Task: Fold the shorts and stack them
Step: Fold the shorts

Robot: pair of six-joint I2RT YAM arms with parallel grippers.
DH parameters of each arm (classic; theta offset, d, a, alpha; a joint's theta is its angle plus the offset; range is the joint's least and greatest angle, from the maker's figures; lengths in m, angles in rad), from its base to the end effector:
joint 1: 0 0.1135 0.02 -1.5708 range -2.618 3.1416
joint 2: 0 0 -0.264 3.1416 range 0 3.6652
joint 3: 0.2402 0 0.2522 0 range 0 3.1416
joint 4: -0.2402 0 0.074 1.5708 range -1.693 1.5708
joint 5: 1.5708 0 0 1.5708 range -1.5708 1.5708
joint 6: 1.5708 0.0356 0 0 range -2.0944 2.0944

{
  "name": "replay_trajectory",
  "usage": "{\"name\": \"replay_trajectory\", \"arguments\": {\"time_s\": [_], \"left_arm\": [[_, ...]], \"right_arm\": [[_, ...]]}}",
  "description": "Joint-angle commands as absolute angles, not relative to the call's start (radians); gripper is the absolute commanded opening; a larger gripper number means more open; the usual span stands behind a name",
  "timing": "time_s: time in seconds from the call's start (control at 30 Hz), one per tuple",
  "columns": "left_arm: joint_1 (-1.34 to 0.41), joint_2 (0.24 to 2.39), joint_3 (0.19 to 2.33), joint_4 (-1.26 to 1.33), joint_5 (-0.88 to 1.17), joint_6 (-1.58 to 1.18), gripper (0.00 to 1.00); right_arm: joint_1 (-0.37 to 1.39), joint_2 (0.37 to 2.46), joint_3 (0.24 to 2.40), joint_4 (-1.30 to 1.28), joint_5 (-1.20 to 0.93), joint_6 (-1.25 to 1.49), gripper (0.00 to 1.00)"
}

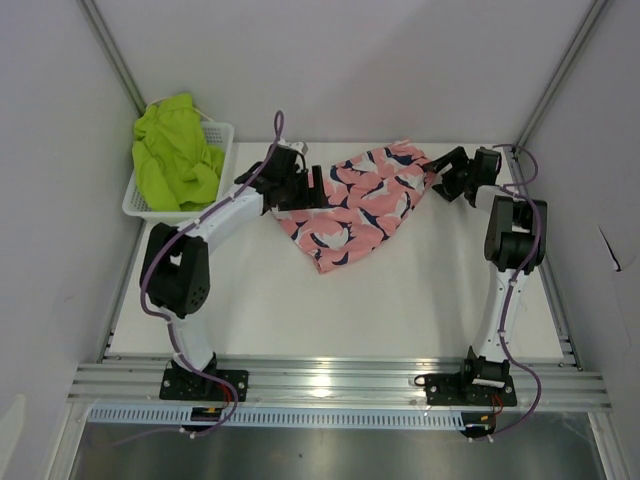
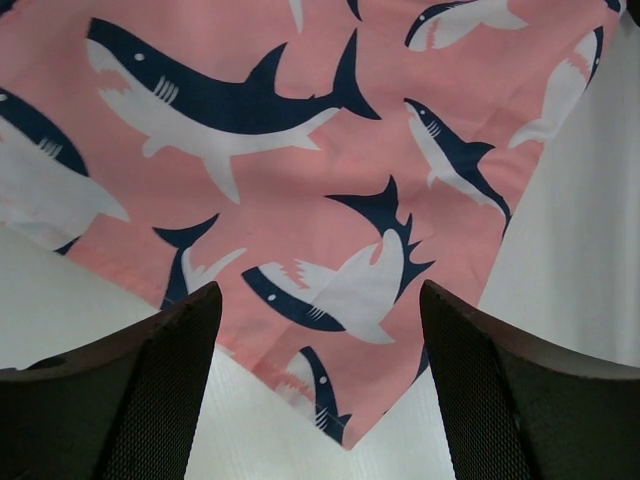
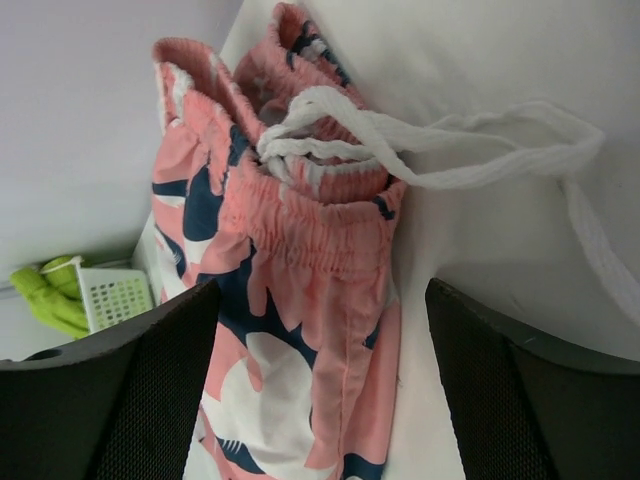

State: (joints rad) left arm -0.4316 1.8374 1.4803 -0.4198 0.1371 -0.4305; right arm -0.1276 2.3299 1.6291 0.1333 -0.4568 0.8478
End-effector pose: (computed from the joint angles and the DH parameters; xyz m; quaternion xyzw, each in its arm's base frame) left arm 0.3776 -0.1793 0.2622 0.0270 0.9201 -0.2186 0.3240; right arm 0.5148 -0.0502 0.1360 0.3040 0.8055 0.3508 0.3684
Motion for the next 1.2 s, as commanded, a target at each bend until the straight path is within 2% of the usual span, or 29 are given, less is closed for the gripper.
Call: {"name": "replay_trajectory", "arguments": {"time_s": [0.0, 0.23, 0.33, 0.4, 0.43, 0.53, 0.63, 0.97, 1.17], "left_arm": [[-0.469, 1.881, 1.479, -0.344, 0.175, -0.475, 0.81], [-0.508, 1.95, 1.479, -0.313, 0.175, -0.486, 0.81], [-0.532, 1.968, 1.453, -0.296, 0.176, -0.491, 0.8], [-0.543, 1.962, 1.419, -0.281, 0.172, -0.488, 0.8], [-0.557, 1.956, 1.413, -0.278, 0.161, -0.483, 0.8], [-0.583, 1.907, 1.362, -0.273, 0.112, -0.434, 0.79], [-0.609, 1.837, 1.298, -0.261, 0.065, -0.371, 0.79], [-0.756, 1.612, 1.138, -0.242, -0.211, -0.233, 0.83], [-0.833, 1.543, 1.101, -0.224, -0.274, -0.137, 0.85]], "right_arm": [[-0.126, 2.379, 1.64, 0.237, -0.485, 0.894, 0.85], [-0.121, 2.44, 1.655, 0.35, -0.506, 0.952, 0.71], [-0.121, 2.46, 1.66, 0.396, -0.52, 0.982, 0.54], [-0.12, 2.467, 1.658, 0.438, -0.529, 0.999, 0.46], [-0.121, 2.468, 1.652, 0.449, -0.531, 1.006, 0.37], [-0.121, 2.464, 1.651, 0.462, -0.523, 1.011, 0.26], [-0.121, 2.459, 1.655, 0.443, -0.517, 1.008, 0.0], [-0.123, 2.444, 1.657, 0.351, -0.512, 0.94, 0.0], [-0.124, 2.451, 1.663, 0.338, -0.517, 0.931, 0.0]]}}
